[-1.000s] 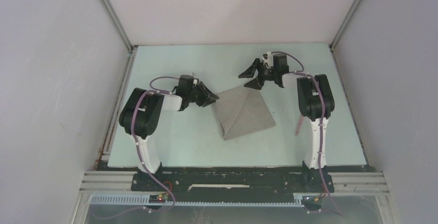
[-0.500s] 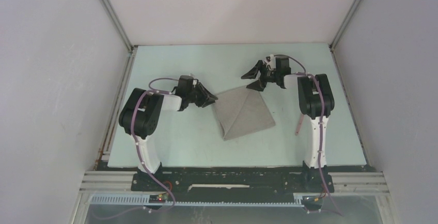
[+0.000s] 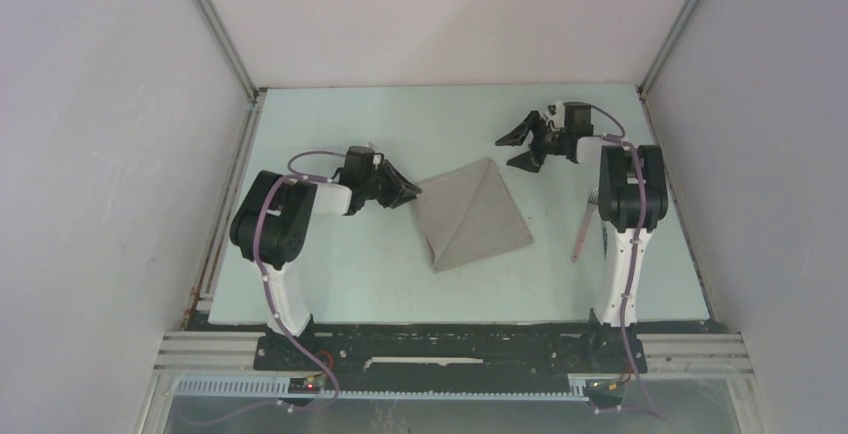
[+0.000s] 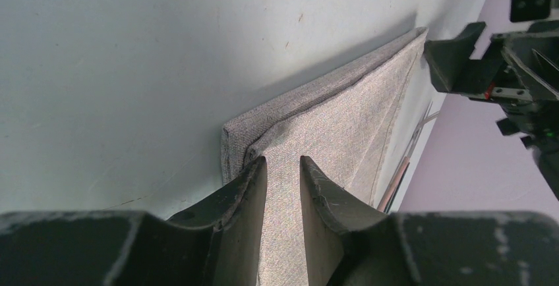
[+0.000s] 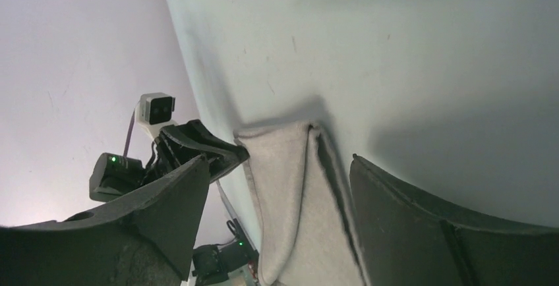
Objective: Fold the napkin into a case and place the utensils inside
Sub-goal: Smooth out the upper triangle-folded napkin at the center of the board.
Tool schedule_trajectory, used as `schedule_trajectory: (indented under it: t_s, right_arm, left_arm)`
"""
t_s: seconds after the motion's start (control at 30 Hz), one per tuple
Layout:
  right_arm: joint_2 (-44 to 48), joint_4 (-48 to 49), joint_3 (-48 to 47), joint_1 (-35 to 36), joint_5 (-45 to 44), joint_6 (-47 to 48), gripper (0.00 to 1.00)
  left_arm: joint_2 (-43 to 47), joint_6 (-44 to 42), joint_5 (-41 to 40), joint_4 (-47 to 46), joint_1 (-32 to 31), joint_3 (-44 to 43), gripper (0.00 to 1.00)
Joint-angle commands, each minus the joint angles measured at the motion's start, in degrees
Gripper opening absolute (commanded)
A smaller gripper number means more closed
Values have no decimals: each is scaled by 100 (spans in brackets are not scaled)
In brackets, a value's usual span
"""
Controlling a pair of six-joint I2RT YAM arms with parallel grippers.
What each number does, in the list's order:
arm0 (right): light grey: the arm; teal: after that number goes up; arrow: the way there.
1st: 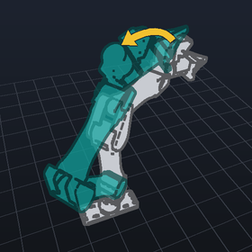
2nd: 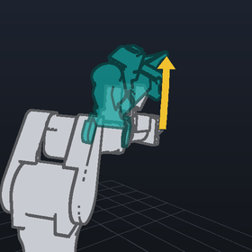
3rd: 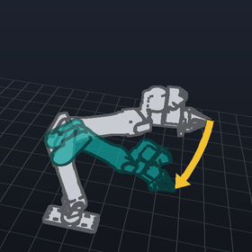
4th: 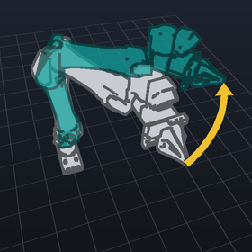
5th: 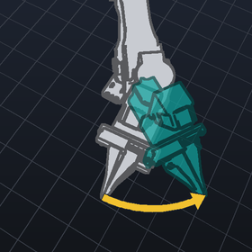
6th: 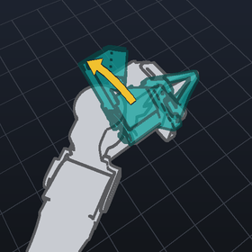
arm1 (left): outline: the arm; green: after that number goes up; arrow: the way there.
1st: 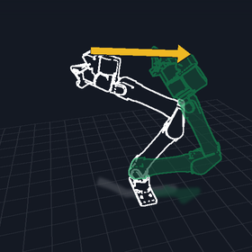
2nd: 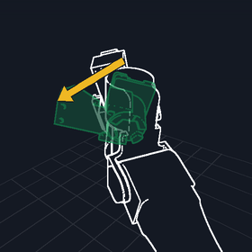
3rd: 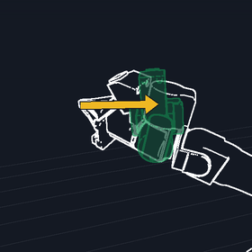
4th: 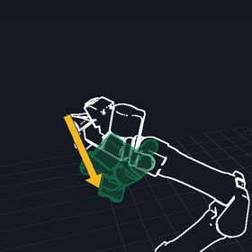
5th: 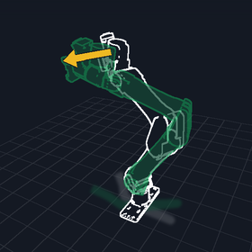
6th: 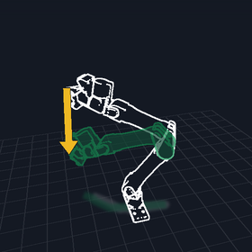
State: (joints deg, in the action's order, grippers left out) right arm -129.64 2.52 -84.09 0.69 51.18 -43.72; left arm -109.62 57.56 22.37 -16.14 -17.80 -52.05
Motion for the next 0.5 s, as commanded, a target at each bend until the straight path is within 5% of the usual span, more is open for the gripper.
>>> schedule_trajectory:
  t_s: [0.0, 0.23, 0.47]
  right_arm:
    - [1538, -492, 359, 125, -175, 200, 88]
    - [1494, 930, 1233, 1781, -107, -1037, 87]
    - [1221, 3188, 2332, 2680, 170, -2297, 86]
  left_arm:
    - [-40, -96, -147, 299, 91, 35, 35]
    - [-62, -38, -86, 241, 93, -22, 36]
    - [-66, -69, -93, 252, 87, 19, 36]
